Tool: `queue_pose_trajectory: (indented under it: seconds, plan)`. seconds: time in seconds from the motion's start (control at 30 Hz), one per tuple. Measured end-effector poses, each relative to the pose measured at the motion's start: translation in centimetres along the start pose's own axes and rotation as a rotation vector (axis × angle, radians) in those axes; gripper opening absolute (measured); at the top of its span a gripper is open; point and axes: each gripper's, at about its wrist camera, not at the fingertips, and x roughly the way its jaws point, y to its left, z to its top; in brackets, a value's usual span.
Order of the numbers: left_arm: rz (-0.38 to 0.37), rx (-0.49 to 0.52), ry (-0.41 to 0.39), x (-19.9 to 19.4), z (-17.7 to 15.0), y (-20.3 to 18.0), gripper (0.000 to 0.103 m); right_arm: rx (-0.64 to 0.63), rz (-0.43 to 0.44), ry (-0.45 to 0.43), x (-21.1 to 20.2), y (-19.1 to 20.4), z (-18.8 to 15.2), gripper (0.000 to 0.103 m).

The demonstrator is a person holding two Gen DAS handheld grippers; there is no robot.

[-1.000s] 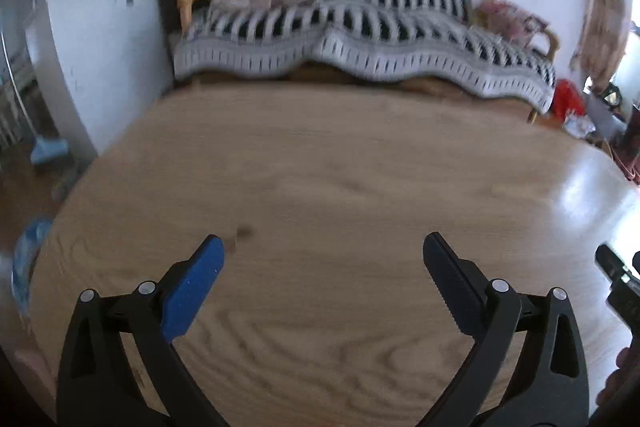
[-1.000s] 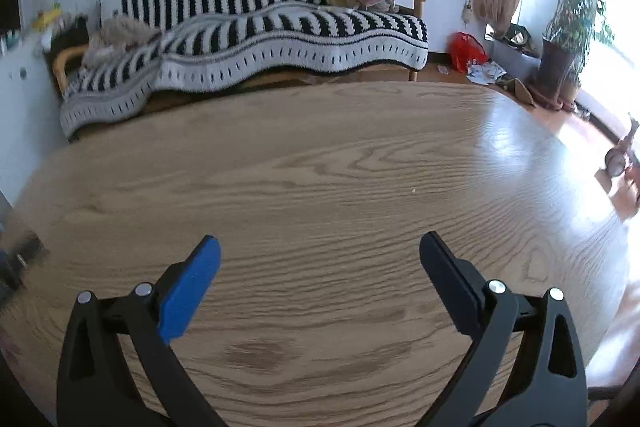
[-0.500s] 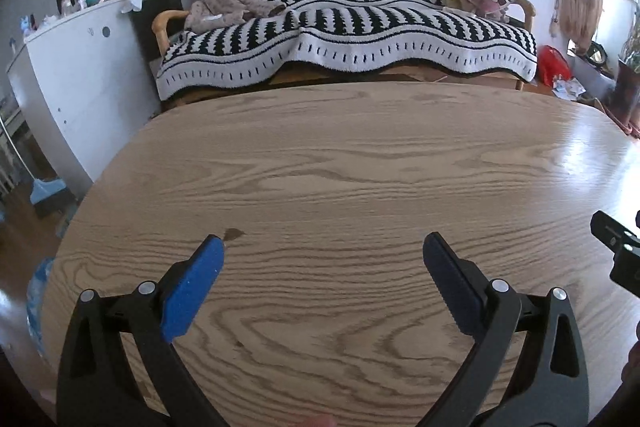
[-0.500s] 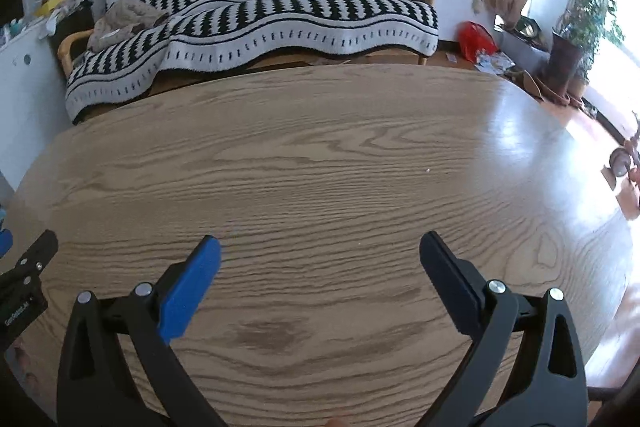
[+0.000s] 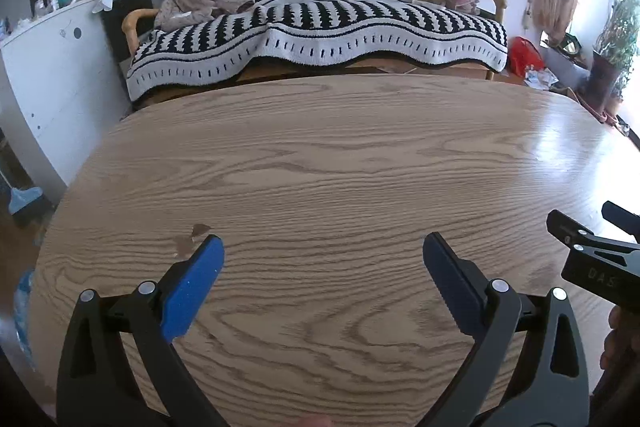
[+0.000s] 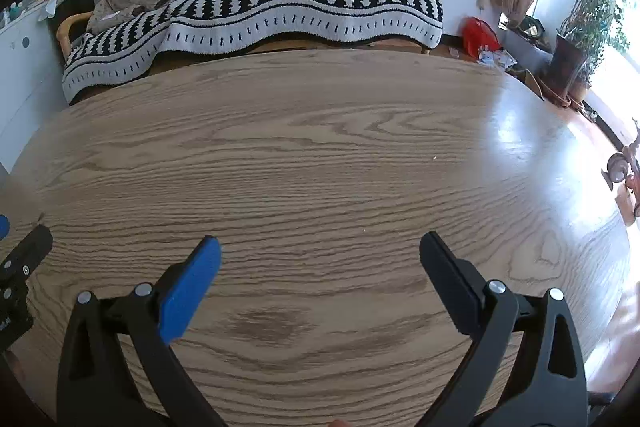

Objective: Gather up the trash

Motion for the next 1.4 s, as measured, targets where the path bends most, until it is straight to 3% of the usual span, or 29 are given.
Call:
queue_pose_trajectory:
  seconds: [0.7,1.4]
  plan:
    - [-0.018,0.024,0.064,1.6,-0.5,-1.8,0.097,-0.008,0.020,0.022,0.5,-1.1,0.0,0.096]
    - [-0.145,0.032,0.087,1.6,-1.0,-3.0,0.097,-0.009,0.032,0.034,0.9,-1.0,0.1,0.096]
